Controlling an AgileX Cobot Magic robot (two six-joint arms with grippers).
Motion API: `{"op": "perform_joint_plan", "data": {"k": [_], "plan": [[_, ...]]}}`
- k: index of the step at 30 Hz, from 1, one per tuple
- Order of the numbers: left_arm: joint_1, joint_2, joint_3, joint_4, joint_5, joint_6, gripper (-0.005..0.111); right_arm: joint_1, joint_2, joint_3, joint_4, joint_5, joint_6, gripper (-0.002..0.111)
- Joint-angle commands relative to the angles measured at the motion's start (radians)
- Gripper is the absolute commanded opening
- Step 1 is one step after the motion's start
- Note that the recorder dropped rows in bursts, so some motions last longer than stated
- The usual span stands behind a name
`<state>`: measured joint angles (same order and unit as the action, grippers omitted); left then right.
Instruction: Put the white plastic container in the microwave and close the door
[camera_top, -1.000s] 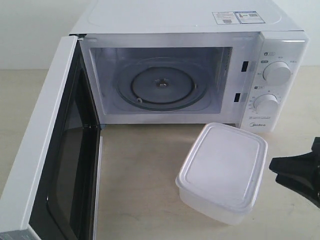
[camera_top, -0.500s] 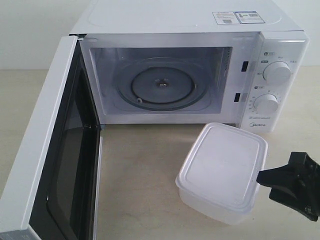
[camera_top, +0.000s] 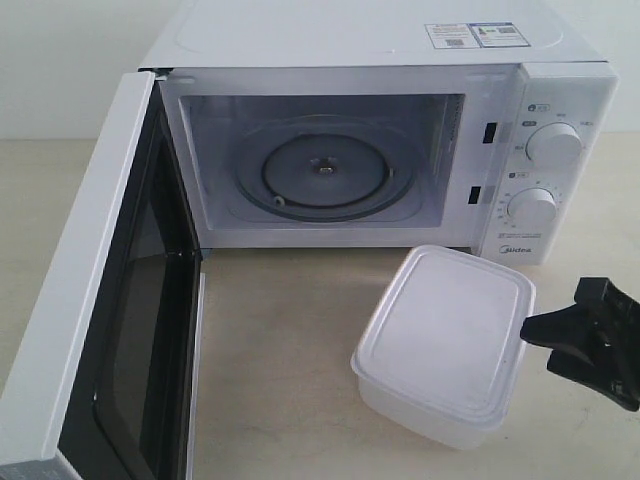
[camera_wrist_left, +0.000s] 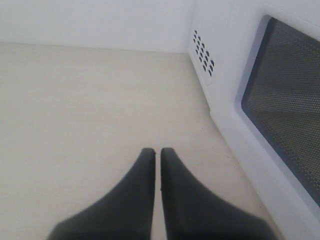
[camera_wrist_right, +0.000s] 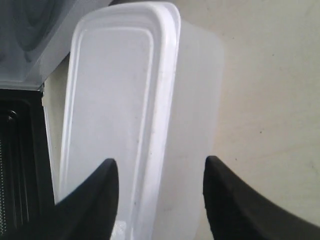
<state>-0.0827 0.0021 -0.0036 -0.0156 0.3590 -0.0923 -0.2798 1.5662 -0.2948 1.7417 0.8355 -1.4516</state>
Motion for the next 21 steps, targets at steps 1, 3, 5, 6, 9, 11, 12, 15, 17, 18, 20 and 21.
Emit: {"op": "perform_joint_plan", "data": {"k": [1, 3, 5, 6, 9, 11, 12, 15, 17, 18, 20, 21], "plan": [[0.002, -0.002, 0.004, 0.004, 0.000, -0.009, 0.004, 0.001, 0.002, -0.013, 0.003, 0.007, 0.013, 0.047], [0.002, -0.002, 0.004, 0.004, 0.000, -0.009, 0.004, 0.001, 0.002, -0.020, 0.003, 0.010, 0.025, 0.047], [0.002, -0.002, 0.004, 0.004, 0.000, -0.009, 0.004, 0.001, 0.002, -0.025, 0.003, 0.020, 0.030, 0.047], [0.002, -0.002, 0.004, 0.004, 0.000, -0.009, 0.004, 0.010, 0.002, -0.026, 0.003, 0.023, 0.033, 0.047], [0.002, -0.002, 0.004, 0.004, 0.000, -0.009, 0.004, 0.064, 0.019, -0.047, 0.003, 0.009, 0.064, 0.047], [0.002, -0.002, 0.004, 0.004, 0.000, -0.009, 0.004, 0.110, 0.049, -0.072, 0.003, 0.009, 0.075, 0.047], [0.002, -0.002, 0.004, 0.004, 0.000, -0.009, 0.004, 0.123, 0.059, -0.078, 0.003, 0.009, 0.078, 0.047], [0.002, -0.002, 0.004, 0.004, 0.000, -0.009, 0.004, 0.128, 0.081, -0.079, 0.003, -0.002, 0.093, 0.047], [0.002, -0.002, 0.004, 0.004, 0.000, -0.009, 0.004, 0.128, 0.083, -0.077, 0.003, -0.043, 0.087, 0.047], [0.002, -0.002, 0.004, 0.004, 0.000, -0.009, 0.004, 0.128, 0.083, -0.077, 0.003, -0.055, 0.080, 0.047], [0.002, -0.002, 0.004, 0.004, 0.000, -0.009, 0.004, 0.129, 0.083, -0.077, 0.003, -0.057, 0.074, 0.047], [0.002, -0.002, 0.004, 0.004, 0.000, -0.009, 0.004, 0.129, 0.083, -0.077, 0.003, -0.057, 0.074, 0.047]]}}
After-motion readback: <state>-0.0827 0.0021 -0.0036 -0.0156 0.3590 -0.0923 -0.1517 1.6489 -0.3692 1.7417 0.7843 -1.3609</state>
